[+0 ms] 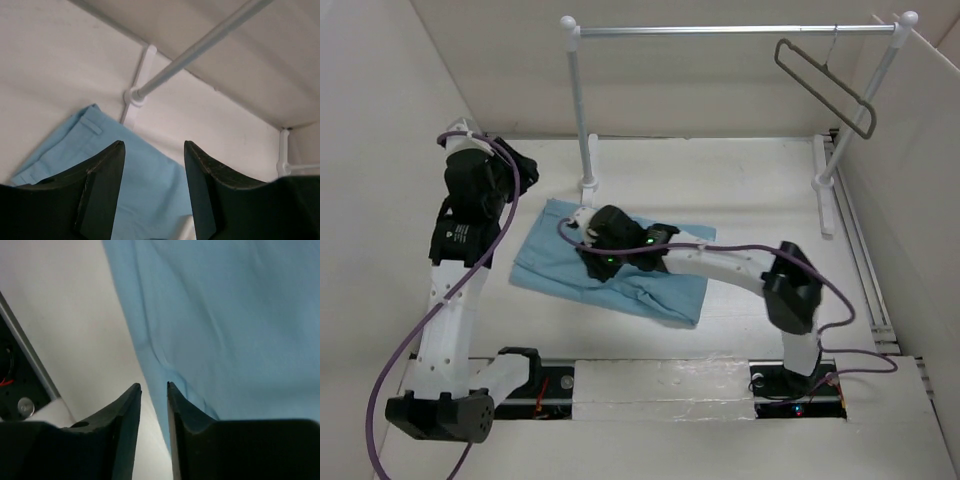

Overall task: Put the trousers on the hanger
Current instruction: Fold the trousers

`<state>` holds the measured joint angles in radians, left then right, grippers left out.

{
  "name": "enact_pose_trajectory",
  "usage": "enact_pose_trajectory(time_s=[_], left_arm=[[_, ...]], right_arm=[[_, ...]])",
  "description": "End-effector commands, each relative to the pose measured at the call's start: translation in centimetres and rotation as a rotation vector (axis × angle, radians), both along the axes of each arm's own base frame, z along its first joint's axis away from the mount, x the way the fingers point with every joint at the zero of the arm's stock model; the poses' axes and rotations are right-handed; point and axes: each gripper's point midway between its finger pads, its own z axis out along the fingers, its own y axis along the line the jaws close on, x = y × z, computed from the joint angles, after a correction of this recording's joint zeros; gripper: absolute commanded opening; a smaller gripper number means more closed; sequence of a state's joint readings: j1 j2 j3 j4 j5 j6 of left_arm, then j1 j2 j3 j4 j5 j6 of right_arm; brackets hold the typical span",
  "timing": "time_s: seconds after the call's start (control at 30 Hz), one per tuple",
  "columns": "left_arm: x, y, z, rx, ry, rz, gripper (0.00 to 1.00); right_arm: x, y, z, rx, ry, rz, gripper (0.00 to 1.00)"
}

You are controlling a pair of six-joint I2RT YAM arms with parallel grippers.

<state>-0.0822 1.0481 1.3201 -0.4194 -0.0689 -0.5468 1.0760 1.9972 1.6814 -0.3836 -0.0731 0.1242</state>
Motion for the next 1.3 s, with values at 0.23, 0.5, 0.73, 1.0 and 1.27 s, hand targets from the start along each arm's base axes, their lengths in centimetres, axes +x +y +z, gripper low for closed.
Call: enact_pose_trajectory(time_s=[0.23, 0.5, 0.73, 1.0, 1.27], left_arm=[[-0.7, -0.6, -19.9, 0.001, 0.498, -0.020, 0.36], [-5.4, 1.9, -28.1, -0.119, 0.772, 0.051, 0.44], [-3.7, 3.5, -31.7, -0.173, 0.790, 0.109, 0.49], [-2.5, 5.8, -31.2, -0.140, 0.799, 0.206, 0.00], [-7.9, 6.6, -30.1, -0.127, 0.832, 0.331, 0.00]], right_arm=[[-2.1, -12.9, 1.2, 0.002, -0.011, -0.057, 0.42], [-2.8, -13.8, -3.7, -0.168, -0.009, -0.053, 0.57], [-1.7, -13.9, -7.3, -0.274, -0.023, -0.078, 0.54], [-4.1, -15.3, -5.1, -0.322, -0.080, -0.047, 0.00], [-8.5, -16.4, -9.1, -0.360, 0.042, 0.108, 0.00]])
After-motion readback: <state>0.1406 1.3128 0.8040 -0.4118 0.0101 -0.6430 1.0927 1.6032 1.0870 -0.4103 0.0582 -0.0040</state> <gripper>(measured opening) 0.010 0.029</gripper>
